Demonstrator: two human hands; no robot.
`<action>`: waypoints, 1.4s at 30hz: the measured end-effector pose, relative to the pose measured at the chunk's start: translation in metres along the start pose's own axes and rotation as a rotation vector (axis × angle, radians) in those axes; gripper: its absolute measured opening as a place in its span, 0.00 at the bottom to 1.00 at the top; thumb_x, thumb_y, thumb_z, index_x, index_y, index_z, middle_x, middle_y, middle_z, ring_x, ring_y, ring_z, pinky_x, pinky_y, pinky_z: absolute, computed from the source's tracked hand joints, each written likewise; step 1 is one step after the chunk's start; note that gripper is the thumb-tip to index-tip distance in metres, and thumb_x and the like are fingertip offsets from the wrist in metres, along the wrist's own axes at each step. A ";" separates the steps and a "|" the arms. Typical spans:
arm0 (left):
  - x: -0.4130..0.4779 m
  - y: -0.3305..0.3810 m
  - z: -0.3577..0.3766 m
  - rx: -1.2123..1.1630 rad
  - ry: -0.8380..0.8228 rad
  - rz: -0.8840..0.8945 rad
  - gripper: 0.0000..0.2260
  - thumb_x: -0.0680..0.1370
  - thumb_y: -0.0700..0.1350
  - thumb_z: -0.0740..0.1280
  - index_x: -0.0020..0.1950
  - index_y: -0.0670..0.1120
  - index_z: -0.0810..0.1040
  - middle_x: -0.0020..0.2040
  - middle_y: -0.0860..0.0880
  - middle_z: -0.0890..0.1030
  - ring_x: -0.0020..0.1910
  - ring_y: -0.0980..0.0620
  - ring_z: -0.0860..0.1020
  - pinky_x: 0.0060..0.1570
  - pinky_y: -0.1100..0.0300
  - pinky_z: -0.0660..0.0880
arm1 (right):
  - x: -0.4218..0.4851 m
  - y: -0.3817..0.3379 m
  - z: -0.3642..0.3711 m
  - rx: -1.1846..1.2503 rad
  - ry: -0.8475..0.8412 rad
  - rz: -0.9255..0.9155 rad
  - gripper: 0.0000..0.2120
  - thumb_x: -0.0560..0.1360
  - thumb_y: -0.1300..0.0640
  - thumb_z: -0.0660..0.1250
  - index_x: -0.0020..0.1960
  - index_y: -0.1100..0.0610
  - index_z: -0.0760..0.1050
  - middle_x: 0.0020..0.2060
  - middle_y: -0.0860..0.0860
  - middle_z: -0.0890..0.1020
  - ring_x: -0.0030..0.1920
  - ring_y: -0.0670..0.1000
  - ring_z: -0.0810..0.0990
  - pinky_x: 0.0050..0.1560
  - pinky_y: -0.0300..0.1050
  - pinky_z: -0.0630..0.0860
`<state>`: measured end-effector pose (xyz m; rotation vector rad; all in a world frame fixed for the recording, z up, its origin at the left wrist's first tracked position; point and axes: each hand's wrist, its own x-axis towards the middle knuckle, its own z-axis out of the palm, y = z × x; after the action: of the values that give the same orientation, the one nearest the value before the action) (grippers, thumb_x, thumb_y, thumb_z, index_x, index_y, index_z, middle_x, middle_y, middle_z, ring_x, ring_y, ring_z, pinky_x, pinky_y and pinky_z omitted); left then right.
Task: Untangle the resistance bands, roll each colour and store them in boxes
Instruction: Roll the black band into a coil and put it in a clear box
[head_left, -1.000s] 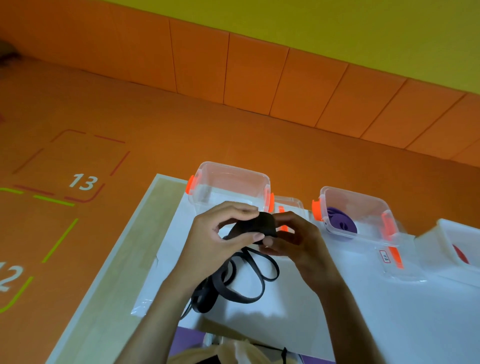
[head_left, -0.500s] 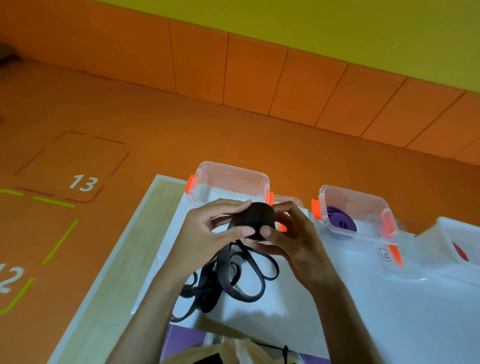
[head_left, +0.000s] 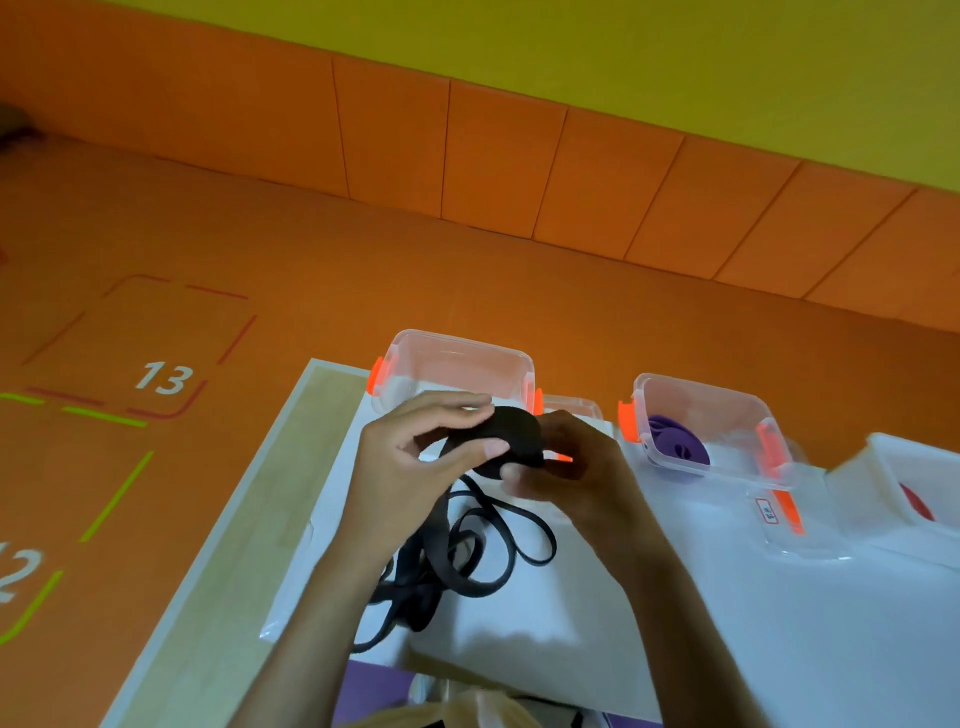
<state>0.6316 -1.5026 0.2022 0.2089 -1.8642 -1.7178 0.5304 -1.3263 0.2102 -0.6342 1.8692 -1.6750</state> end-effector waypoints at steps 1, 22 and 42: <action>0.001 0.001 -0.001 0.012 -0.012 0.016 0.14 0.72 0.52 0.80 0.57 0.59 0.88 0.57 0.52 0.86 0.61 0.46 0.84 0.64 0.53 0.80 | -0.002 0.000 -0.001 0.061 0.023 -0.014 0.18 0.70 0.56 0.82 0.57 0.53 0.82 0.52 0.55 0.87 0.53 0.58 0.88 0.50 0.47 0.85; -0.010 0.010 0.006 -0.167 -0.061 -0.078 0.21 0.72 0.44 0.80 0.64 0.58 0.86 0.61 0.51 0.87 0.63 0.50 0.84 0.62 0.59 0.81 | -0.016 -0.011 -0.005 0.253 -0.014 -0.064 0.22 0.74 0.48 0.80 0.61 0.58 0.78 0.57 0.54 0.86 0.52 0.61 0.88 0.45 0.49 0.86; 0.006 0.001 0.028 -0.100 -0.139 -0.083 0.13 0.72 0.49 0.80 0.56 0.60 0.88 0.54 0.52 0.88 0.57 0.49 0.86 0.57 0.61 0.82 | -0.022 0.004 -0.034 0.178 -0.006 0.045 0.19 0.77 0.51 0.75 0.64 0.57 0.79 0.59 0.55 0.86 0.58 0.58 0.87 0.52 0.50 0.85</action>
<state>0.6132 -1.4815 0.2055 0.1320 -1.8847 -1.9211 0.5240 -1.2864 0.2107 -0.5195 1.6932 -1.7834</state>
